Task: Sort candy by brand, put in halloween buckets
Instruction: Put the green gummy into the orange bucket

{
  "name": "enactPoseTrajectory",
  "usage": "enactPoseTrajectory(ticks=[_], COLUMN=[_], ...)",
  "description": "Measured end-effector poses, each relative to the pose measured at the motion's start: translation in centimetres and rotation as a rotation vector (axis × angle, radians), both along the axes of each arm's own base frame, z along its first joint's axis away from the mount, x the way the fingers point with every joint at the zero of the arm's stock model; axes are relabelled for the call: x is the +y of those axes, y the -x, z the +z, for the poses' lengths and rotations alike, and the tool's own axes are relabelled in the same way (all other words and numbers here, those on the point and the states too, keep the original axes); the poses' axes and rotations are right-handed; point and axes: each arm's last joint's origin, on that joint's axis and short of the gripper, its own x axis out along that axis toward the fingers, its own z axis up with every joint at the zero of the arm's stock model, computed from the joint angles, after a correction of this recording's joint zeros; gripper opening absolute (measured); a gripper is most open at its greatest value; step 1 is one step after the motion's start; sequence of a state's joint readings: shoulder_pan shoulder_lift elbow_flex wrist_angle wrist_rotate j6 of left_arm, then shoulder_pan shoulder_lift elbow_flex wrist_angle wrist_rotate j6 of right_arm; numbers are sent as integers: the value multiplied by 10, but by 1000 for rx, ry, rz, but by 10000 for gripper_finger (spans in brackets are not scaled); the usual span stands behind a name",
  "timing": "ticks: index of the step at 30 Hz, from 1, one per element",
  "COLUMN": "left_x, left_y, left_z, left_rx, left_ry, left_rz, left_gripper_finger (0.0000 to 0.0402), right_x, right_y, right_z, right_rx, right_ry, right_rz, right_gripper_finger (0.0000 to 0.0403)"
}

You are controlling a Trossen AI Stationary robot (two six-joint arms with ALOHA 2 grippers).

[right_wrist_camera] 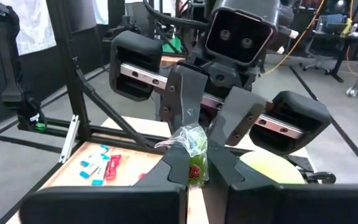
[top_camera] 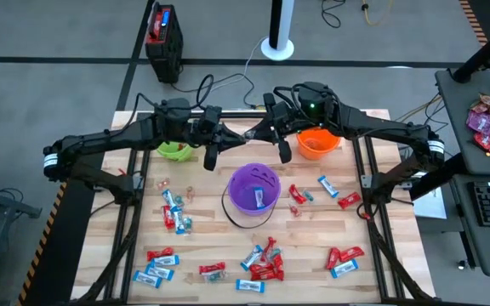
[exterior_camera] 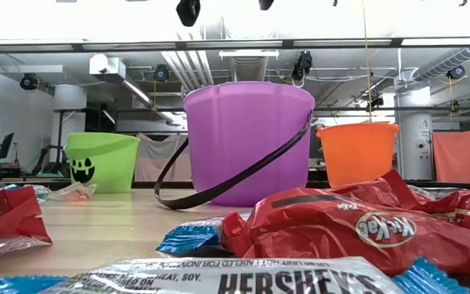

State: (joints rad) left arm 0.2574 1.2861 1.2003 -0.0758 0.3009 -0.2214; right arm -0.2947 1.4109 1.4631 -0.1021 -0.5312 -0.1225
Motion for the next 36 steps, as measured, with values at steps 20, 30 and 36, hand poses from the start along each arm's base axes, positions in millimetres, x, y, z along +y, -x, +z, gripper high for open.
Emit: enactPoseTrajectory(ticks=[20,30,36], left_x=[9,9,2], left_y=[42,59,72], left_z=[-29,-8,-12], left_rx=[659,811,944], left_ry=[353,259,432], left_rz=[161,341,447], left_gripper_finger=[187,180,181], right_x=[-63,-82,-81], right_y=[58,94,95], right_z=[-74,-106,-107], right_rx=[866,1260,1267], right_ry=[-265,-353,-377], right_rz=[-979,-1214,-1236], right_gripper_finger=[12,12,40])
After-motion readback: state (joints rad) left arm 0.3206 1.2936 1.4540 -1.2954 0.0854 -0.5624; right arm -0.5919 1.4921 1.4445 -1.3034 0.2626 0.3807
